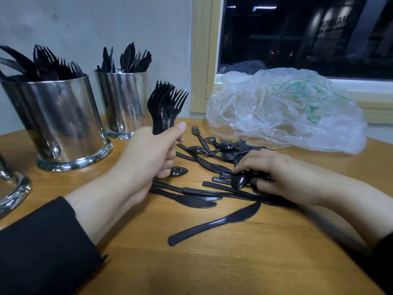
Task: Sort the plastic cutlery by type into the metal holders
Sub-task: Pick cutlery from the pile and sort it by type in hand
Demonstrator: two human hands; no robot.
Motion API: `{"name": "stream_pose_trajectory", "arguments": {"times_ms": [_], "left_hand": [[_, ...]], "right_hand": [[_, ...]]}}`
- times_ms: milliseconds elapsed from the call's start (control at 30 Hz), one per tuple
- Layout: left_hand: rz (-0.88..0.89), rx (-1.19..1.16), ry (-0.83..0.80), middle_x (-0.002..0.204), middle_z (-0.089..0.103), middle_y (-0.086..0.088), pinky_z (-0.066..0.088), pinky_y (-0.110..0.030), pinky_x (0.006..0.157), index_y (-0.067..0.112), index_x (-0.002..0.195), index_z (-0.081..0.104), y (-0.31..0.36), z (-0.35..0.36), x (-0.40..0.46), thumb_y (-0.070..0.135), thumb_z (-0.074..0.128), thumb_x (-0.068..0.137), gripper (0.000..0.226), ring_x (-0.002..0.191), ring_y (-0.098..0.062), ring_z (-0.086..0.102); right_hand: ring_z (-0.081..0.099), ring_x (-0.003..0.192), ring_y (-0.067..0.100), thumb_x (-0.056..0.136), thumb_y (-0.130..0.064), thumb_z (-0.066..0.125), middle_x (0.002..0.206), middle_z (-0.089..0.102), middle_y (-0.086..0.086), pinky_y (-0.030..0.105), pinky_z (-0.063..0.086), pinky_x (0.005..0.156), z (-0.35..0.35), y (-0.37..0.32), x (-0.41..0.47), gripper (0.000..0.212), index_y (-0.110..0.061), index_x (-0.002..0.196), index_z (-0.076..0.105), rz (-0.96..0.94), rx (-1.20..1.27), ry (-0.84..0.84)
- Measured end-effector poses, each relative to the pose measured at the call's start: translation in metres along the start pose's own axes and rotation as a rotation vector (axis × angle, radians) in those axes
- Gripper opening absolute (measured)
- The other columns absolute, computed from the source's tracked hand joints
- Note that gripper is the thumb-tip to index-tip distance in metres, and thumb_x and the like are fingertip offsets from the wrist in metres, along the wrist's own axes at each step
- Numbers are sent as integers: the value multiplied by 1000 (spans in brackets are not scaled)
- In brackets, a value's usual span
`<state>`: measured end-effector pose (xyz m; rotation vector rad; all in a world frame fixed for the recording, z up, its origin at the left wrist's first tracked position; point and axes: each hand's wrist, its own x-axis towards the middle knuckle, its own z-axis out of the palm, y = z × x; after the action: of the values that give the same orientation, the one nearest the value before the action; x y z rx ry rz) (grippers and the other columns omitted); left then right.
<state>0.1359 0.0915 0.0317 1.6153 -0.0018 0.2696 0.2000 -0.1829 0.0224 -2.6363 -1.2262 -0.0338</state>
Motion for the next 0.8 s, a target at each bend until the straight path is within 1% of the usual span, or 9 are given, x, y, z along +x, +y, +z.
{"name": "stream_pose_trajectory", "arguments": {"times_ms": [100,233,300,433,500,600,667,733,800], "left_hand": [[2,24,-14,53,31,8,23,-25,43,11,92,64,-2,1,0,38,59,102,29,47,-12,25],[-4,42,-20,55,31,6,24,-24,44,12,89,63,-5,2,0,37,59,102,28,50,-13,25],[-5,49,-22,55,32,7,25,-24,44,13,88,64,-6,2,0,37,59,102,29,50,-13,26],[9,46,-16,55,33,8,27,-25,45,12,90,65,-6,2,0,37,58,102,28,49,-12,28],[17,39,-3,55,32,9,27,-24,44,11,97,67,-5,2,0,37,58,102,28,48,-11,28],[38,32,20,53,33,9,31,-25,44,9,99,68,-5,1,1,35,59,102,28,46,-11,32],[60,36,31,52,41,4,36,-26,43,6,92,67,-4,0,1,34,57,104,33,46,-15,42],[65,36,43,58,59,-3,44,-26,44,3,89,67,-3,1,1,33,54,105,36,52,-22,61],[79,51,42,74,75,-8,57,-29,56,3,92,70,-1,3,1,32,53,105,36,69,-22,75]], "right_hand": [[46,120,-4,94,-13,64,124,54,-21,13,32,103,6,3,2,45,-38,131,60,-29,7,54],[49,116,-2,97,-23,65,120,56,-22,16,36,100,10,8,4,35,-35,130,61,-71,-13,121],[51,110,1,98,-22,64,117,59,-20,18,37,96,13,11,5,32,-31,128,64,-87,-42,172],[56,97,11,97,-15,64,107,68,-9,23,42,88,19,10,10,22,-19,117,71,-127,-129,299],[58,92,12,96,-15,64,101,70,-6,20,42,85,17,5,10,18,-16,112,73,-91,-125,430],[56,84,3,98,-20,61,90,66,-11,10,39,77,6,-9,8,16,-17,107,74,28,14,683],[57,81,6,99,-17,60,87,65,-9,15,41,70,-3,-25,9,15,-24,98,73,52,144,823],[58,73,10,99,-17,60,76,64,-5,24,43,66,-12,-42,13,23,-32,85,69,100,346,901],[59,63,14,100,-18,60,65,63,1,27,45,64,-17,-58,23,24,-23,78,70,161,609,877]]}}
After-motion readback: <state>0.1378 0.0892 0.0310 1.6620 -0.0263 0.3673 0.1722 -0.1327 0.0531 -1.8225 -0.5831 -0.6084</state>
